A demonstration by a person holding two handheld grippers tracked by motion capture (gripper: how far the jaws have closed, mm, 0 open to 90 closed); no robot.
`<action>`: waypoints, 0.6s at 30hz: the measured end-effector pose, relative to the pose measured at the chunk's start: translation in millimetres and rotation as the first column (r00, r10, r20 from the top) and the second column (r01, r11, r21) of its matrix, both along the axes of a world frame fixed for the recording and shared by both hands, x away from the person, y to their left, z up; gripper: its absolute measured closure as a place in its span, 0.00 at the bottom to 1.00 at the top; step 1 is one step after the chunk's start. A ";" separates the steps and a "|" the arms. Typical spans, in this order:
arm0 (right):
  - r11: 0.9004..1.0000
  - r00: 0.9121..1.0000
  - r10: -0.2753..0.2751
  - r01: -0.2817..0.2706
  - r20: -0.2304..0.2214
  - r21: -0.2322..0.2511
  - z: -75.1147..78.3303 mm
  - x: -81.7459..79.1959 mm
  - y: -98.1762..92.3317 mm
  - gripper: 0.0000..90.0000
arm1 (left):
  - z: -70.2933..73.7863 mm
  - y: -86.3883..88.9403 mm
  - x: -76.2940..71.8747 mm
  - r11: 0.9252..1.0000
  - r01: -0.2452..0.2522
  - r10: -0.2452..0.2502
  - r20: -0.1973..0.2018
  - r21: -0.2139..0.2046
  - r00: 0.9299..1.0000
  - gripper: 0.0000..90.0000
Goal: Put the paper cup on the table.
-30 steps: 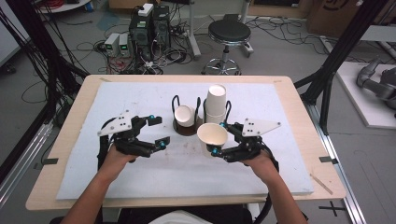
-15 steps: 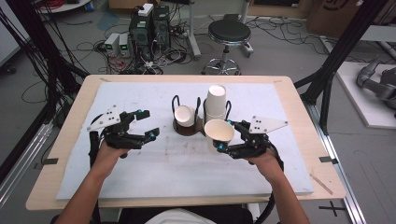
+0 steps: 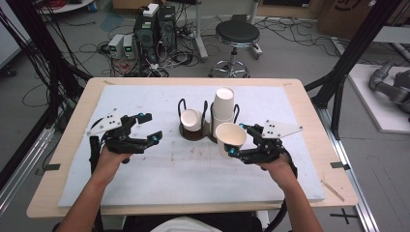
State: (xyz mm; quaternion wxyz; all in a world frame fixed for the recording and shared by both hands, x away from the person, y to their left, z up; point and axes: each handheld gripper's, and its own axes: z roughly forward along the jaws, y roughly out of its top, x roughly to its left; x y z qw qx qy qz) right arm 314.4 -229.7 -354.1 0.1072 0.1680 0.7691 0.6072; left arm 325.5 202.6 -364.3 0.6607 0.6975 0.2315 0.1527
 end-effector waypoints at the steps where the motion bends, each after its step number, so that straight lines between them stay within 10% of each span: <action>1: 1.000 1.000 -0.002 0.002 0.000 0.001 -0.1 0.5 -0.5 0.35 | -0.5 1.6 -0.5 1.000 -0.003 0.003 -0.002 0.002 1.000 0.22; 18: 1.000 1.000 -0.015 0.015 0.004 -0.001 1.3 -3.0 -5.6 0.35 | -6.7 4.8 -1.7 1.000 -0.025 0.025 -0.025 0.010 0.999 0.22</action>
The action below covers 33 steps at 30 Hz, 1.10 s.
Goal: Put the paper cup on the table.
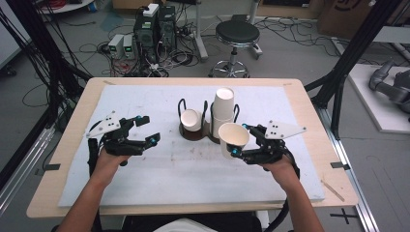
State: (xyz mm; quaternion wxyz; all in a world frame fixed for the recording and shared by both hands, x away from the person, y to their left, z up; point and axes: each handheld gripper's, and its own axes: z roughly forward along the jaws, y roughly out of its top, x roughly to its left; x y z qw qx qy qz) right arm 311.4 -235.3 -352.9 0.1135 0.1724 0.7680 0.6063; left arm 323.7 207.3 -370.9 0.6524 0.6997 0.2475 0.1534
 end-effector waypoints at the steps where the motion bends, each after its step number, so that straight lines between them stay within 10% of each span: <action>1: 1.000 1.000 -0.002 0.002 -0.001 -0.002 0.1 0.2 -0.2 0.35 | 0.2 1.2 0.1 1.000 -0.003 0.003 0.002 0.005 1.000 0.22; 17: 0.979 0.978 -0.206 0.206 0.038 0.009 3.0 7.4 -49.1 0.35 | -2.5 4.6 2.1 1.000 -0.021 0.021 -0.004 0.002 1.000 0.22; 33: 0.854 0.852 -0.520 0.520 -0.056 -0.014 -47.5 36.4 -93.5 0.34 | -6.4 6.0 4.4 1.000 -0.028 0.028 -0.012 0.009 1.000 0.22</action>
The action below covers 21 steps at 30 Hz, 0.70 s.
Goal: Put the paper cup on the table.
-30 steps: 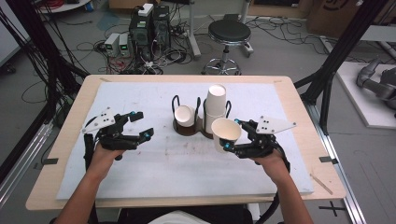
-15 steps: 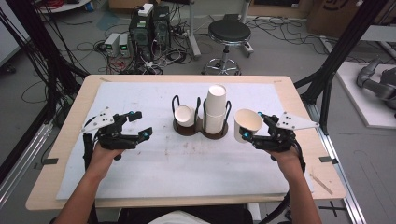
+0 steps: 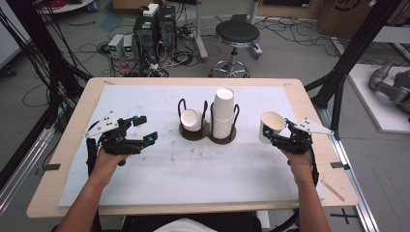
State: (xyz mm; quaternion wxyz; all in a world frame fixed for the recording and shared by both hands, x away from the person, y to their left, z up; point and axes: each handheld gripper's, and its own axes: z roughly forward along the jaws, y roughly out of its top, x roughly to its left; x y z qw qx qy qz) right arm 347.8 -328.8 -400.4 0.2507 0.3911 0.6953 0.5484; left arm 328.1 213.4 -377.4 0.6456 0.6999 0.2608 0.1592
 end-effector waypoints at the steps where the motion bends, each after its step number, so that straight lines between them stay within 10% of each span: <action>1: 1.000 1.000 -0.018 0.018 -0.010 0.023 -3.9 0.9 -1.8 0.35 | -0.4 -0.2 0.1 1.000 0.000 0.000 0.000 0.002 1.000 0.22; 12: 0.995 0.992 -0.078 0.071 -0.097 -0.074 -27.9 12.6 -5.6 0.34 | -1.3 -2.0 0.2 1.000 0.002 -0.002 -0.004 0.008 1.000 0.22; 21: 0.996 0.988 -0.072 0.064 -0.133 -0.062 -31.5 11.5 -8.9 0.28 | -1.8 -3.1 0.4 1.000 0.005 -0.005 -0.008 0.009 1.000 0.22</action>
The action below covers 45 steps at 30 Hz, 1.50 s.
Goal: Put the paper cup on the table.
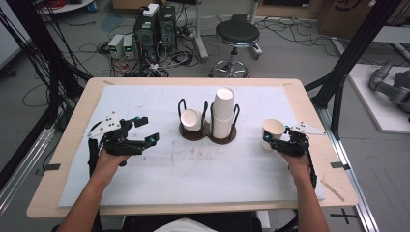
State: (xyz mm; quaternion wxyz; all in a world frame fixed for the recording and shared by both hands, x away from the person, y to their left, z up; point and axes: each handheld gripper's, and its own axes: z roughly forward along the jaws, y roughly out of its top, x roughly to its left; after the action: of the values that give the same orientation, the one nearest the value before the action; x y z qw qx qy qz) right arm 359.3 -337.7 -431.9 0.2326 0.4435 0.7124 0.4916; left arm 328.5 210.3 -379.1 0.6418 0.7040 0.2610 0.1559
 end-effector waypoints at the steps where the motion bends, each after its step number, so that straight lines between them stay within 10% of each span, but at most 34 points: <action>1: 1.000 1.000 -0.002 0.002 0.003 0.001 -0.3 0.0 -0.5 0.26 | 0.0 0.0 0.2 1.000 -0.002 0.002 0.000 -0.001 1.000 0.22; 45: 0.994 0.998 0.047 -0.052 -0.052 -0.097 3.1 -32.8 -12.6 0.22 | 0.4 0.8 3.5 1.000 -0.004 0.004 -0.002 -0.012 1.000 0.22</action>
State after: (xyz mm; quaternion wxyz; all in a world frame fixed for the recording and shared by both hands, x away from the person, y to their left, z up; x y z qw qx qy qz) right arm 326.5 -350.3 -428.8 0.2243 0.4259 0.7519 0.4505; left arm 332.0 211.1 -378.7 0.6454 0.6999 0.2639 0.1549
